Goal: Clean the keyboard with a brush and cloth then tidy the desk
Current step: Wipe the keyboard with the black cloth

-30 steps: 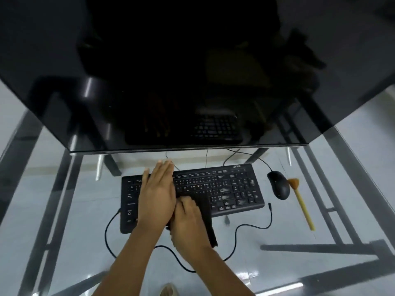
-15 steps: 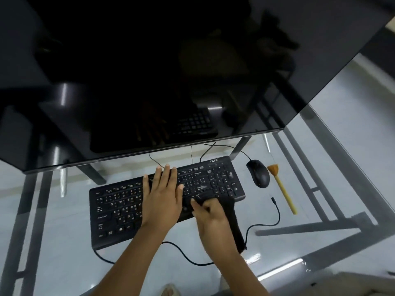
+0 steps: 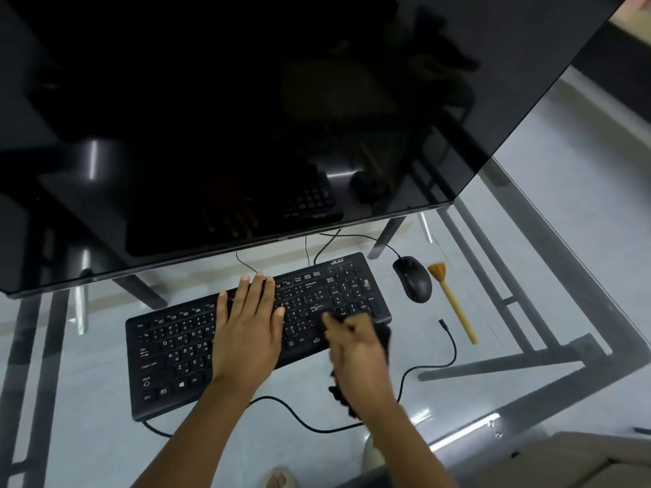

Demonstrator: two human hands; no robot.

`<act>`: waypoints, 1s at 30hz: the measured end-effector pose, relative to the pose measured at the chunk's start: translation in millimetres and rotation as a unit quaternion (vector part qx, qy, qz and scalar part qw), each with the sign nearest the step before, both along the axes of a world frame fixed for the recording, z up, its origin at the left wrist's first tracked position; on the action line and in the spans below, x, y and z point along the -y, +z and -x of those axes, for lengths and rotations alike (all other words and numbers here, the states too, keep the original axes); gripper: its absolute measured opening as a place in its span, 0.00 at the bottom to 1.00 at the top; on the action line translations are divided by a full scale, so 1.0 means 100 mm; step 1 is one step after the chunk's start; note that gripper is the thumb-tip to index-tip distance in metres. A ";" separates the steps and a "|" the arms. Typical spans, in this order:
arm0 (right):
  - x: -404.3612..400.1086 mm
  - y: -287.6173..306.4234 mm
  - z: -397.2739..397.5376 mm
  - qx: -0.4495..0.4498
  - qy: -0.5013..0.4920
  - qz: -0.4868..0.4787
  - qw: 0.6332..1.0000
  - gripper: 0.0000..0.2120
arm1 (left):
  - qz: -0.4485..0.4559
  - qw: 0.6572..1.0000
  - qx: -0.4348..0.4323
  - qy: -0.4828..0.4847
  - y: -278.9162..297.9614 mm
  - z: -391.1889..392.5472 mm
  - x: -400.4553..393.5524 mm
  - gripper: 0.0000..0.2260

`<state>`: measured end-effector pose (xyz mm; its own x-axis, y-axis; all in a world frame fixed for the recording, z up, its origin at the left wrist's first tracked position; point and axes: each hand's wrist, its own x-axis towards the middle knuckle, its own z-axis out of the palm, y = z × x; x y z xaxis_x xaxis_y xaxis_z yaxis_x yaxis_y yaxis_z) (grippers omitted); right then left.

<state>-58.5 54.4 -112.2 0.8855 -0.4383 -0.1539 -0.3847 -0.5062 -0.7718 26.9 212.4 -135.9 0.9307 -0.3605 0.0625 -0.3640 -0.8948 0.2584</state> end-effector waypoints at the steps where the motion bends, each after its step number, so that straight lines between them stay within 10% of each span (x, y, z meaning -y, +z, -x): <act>1: 0.15 0.03 -0.01 0.003 -0.030 0.024 0.999 0.19 | -0.001 1.000 0.000 0.000 0.00 0.00 0.00 0.24; 6: 0.09 0.04 -0.04 0.036 -0.006 0.098 0.995 0.14 | -0.013 1.000 0.002 0.006 0.00 0.01 0.01 0.24; 10: -0.25 0.03 -0.02 -0.004 0.074 0.005 0.997 0.39 | -0.012 1.000 0.001 0.002 0.00 0.01 0.01 0.24; 14: 0.32 0.07 -0.13 0.016 -0.056 0.105 0.993 0.14 | -0.004 1.000 0.003 -0.001 0.01 0.00 0.00 0.24; 21: 0.07 0.09 -0.43 0.011 -0.018 0.202 0.979 0.10 | -0.002 1.000 0.004 0.003 0.01 0.01 0.01 0.24; 25: -0.15 0.20 -0.33 -0.043 0.015 -0.027 0.999 0.13 | 0.000 1.000 0.002 -0.002 0.01 0.03 0.02 0.25; 30: 0.48 0.07 -0.45 -0.003 -0.085 0.237 0.968 0.14 | -0.010 1.000 -0.003 -0.008 0.00 0.03 0.06 0.25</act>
